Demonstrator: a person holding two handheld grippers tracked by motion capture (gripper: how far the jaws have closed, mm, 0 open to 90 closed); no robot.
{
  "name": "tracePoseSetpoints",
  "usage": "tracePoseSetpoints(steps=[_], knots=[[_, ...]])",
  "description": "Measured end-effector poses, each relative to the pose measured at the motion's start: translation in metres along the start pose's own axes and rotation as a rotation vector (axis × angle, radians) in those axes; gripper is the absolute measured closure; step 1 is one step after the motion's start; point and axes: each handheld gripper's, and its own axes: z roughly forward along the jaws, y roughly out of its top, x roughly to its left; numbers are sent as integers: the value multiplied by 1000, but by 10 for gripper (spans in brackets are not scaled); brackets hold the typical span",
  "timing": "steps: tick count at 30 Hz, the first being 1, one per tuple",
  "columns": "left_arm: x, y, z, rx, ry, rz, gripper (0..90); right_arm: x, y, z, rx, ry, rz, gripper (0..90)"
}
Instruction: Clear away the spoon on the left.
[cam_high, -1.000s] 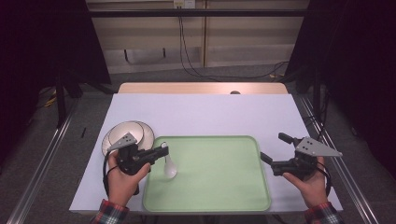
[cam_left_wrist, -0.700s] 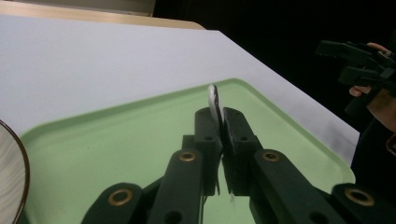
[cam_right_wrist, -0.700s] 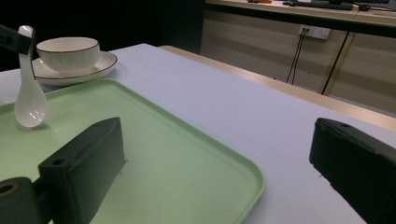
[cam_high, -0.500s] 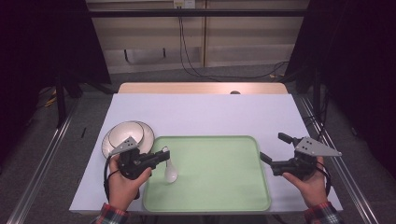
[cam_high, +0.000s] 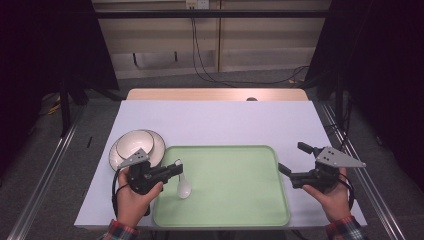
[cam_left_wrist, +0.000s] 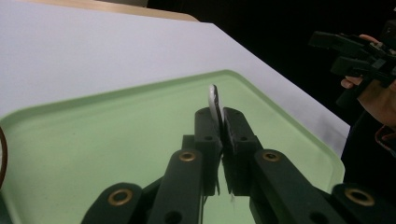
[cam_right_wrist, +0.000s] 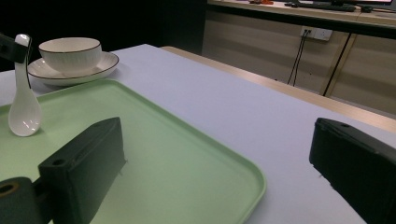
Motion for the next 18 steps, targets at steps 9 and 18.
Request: tracePoseSetpoints(steps=[9,18], knots=[[6,-2,2,-7,-3,-3,851,0,0,0,0,0,-1,28],[10,-4,6,-11,22,10,836,0,0,-1,0,-1,0,28]])
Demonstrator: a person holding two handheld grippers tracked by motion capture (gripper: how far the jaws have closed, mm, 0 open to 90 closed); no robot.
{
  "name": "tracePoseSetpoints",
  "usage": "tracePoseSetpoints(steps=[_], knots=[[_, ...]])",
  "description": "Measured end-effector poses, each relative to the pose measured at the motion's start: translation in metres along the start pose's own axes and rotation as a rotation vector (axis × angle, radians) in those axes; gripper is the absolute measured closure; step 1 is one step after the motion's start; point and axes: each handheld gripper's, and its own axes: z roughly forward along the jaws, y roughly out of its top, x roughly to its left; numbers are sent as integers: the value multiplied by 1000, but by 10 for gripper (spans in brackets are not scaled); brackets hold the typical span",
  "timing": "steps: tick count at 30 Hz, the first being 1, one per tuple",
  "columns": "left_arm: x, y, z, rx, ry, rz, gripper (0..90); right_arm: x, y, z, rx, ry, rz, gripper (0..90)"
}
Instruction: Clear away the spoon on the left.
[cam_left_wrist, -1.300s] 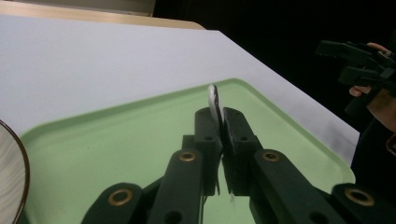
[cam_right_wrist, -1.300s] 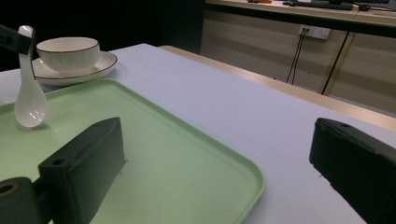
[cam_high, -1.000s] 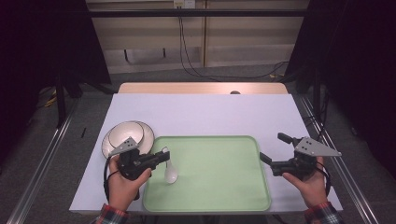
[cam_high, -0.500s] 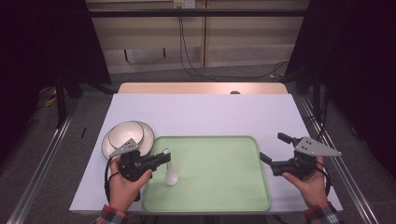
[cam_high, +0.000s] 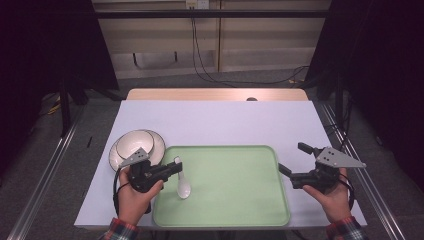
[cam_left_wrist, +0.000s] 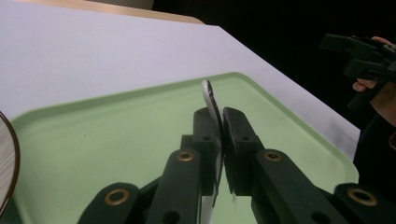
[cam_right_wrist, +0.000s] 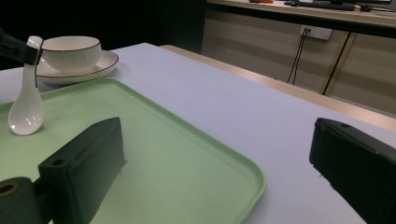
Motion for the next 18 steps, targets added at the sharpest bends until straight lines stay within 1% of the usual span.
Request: tracePoseSetpoints(steps=[2,3,4,6,11,13,18], knots=[[2,-2,1,3,10,-3,830,1,0,0,2,3,-1,28],[2,-2,2,12,29,-3,828,1,0,0,1,4,0,28],[3,-2,2,11,14,0,825,1,0,0,3,-1,-1,28],[5,-3,3,16,17,1,820,1,0,0,3,-1,-1,28],[7,-4,5,17,40,3,804,1,0,0,7,-2,-6,28],[8,-5,5,22,46,4,798,1,0,0,7,3,-5,29],[10,-6,7,28,56,13,784,1,0,0,10,-3,-8,28]])
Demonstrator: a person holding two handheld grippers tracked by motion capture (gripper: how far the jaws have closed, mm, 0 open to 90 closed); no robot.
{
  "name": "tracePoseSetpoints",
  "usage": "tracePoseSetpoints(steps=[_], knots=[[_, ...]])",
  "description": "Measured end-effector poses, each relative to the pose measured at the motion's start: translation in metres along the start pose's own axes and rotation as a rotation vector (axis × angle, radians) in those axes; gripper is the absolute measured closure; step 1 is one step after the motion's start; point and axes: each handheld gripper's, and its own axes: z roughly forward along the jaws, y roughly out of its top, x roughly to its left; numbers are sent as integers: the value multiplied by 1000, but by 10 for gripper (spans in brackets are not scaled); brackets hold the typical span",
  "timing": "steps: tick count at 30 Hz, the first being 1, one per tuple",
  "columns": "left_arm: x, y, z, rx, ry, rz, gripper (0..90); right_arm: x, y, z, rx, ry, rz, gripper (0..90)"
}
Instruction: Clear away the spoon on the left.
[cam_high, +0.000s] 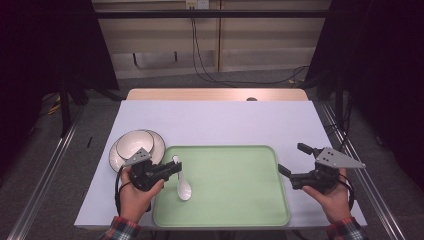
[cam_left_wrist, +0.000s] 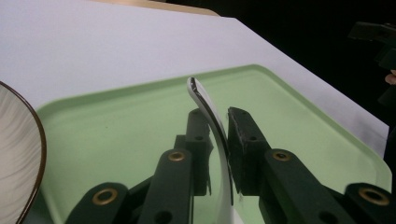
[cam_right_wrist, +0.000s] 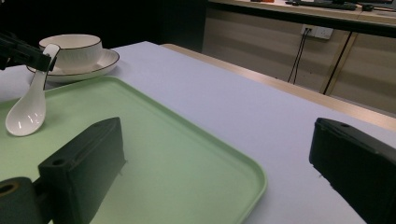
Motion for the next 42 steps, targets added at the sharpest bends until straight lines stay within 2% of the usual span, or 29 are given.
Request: tracePoseSetpoints(steps=[2,3,6,7,15,23,29,42], knots=[[1,-1,1,3,21,0,775,0,0,0,1,0,1,28],[2,-1,1,1,9,0,774,0,0,0,0,-2,0,28],[3,-1,3,4,16,4,767,-1,0,0,-2,2,2,29],[2,-1,3,8,31,3,765,-1,0,0,-5,6,0,28],[3,-2,8,16,23,18,755,0,0,0,-2,0,0,29],[4,-3,11,28,43,33,742,0,0,0,-4,5,0,29],[5,-3,13,29,41,30,731,1,0,-1,-3,7,-2,30],[9,-7,17,43,79,26,693,1,0,-1,-3,9,-2,30]])
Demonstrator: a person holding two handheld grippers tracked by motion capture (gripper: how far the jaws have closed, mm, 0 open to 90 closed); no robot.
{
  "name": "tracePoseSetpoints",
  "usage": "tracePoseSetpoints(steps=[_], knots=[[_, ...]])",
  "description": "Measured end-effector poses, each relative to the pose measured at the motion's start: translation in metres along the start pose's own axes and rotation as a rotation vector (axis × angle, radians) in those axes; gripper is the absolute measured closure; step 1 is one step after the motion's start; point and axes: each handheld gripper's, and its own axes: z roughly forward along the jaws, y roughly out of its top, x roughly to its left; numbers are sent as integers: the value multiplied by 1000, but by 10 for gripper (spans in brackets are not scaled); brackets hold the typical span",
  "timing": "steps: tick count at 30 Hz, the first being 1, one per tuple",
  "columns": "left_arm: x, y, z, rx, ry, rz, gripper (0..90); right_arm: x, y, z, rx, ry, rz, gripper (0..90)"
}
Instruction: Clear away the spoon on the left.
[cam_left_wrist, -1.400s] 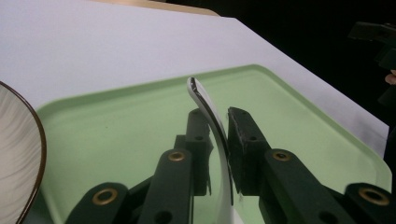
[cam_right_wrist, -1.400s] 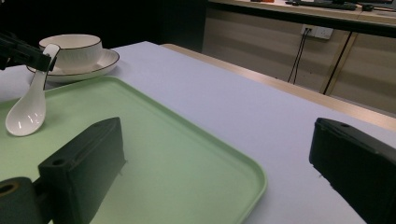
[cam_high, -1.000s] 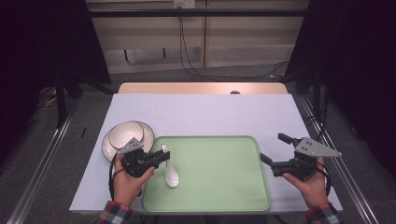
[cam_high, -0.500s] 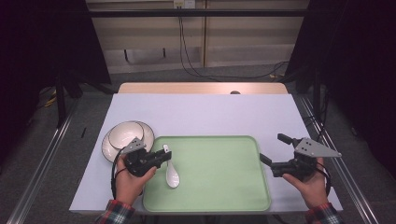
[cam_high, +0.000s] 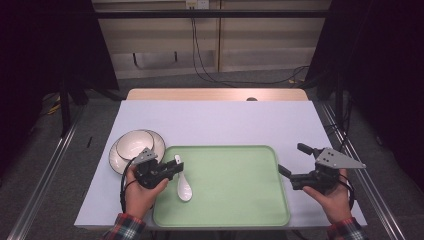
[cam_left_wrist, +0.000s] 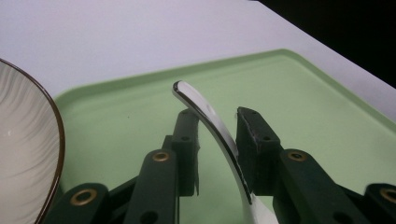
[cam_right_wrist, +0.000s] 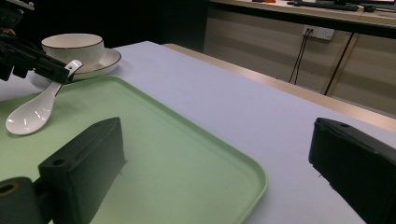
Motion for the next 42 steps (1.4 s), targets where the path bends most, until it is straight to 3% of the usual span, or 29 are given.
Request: tracePoseSetpoints(steps=[20,31,42], knots=[[1,-2,4,14,42,-6,632,1,0,0,1,2,-7,30],[1,-2,7,25,45,6,603,1,0,-1,3,1,-8,30],[0,-1,7,25,47,17,517,2,0,-1,4,8,-7,31]])
